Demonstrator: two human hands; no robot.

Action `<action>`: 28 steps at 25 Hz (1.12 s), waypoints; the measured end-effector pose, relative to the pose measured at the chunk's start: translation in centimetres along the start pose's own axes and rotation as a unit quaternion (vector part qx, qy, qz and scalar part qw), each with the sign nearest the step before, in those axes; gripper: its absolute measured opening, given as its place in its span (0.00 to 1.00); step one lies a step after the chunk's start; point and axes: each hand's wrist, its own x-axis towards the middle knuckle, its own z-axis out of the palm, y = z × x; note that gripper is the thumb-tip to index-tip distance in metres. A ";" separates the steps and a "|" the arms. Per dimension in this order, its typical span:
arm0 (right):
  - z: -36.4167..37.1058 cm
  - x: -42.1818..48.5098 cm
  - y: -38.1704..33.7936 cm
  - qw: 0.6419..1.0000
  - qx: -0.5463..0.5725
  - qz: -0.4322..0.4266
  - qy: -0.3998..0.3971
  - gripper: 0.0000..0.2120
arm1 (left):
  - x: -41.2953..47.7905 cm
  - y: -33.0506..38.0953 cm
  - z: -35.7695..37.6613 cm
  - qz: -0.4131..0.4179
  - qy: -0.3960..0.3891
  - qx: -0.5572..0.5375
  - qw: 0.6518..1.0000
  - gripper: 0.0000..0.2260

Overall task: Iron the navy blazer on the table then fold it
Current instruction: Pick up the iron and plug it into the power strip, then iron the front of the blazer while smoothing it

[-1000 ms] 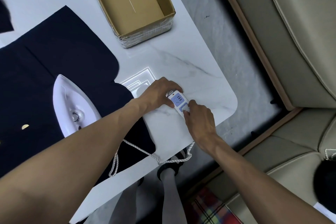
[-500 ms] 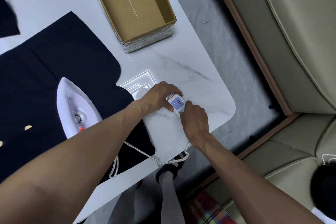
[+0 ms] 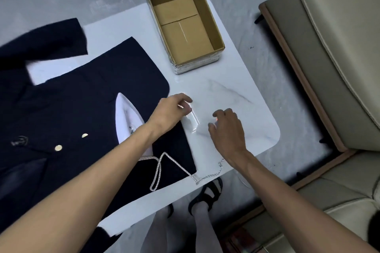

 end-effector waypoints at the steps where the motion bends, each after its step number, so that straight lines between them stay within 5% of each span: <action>1: -0.4 -0.2 -1.9 0.998 0.053 -0.016 -0.015 0.11 | -1.8 -0.2 -1.9 -0.004 0.032 -0.021 0.999 0.08; 5: 0.6 -1.0 -10.9 0.965 0.228 -0.033 -0.125 0.07 | -8.2 -4.0 -8.8 -0.043 0.157 -0.098 0.982 0.08; 9: 5.0 -3.1 -18.7 0.961 0.181 -0.071 -0.198 0.25 | -11.5 -11.7 -11.7 -0.141 0.255 -0.054 0.955 0.08; 11: 7.2 -3.6 -20.9 0.968 0.145 -0.055 -0.196 0.29 | -12.7 -16.2 -12.0 -0.192 0.235 0.012 0.953 0.12; 15: 9.8 -2.7 -22.8 0.962 0.209 0.010 -0.178 0.20 | -14.6 -23.0 -9.8 -0.263 0.060 0.231 0.935 0.35; 18: 9.9 -2.3 -22.3 0.979 0.154 -0.002 -0.134 0.13 | -14.9 -24.7 -7.0 -0.278 -0.033 0.250 0.927 0.43; 21: 9.5 -3.5 -20.8 0.981 0.108 -0.045 -0.151 0.08 | -14.8 -25.4 -5.6 -0.273 -0.027 0.281 0.920 0.48; 28: 12.2 -6.0 -20.1 0.964 -0.125 -0.209 -0.110 0.18 | -15.0 -26.2 -4.6 -0.267 0.013 0.287 0.920 0.54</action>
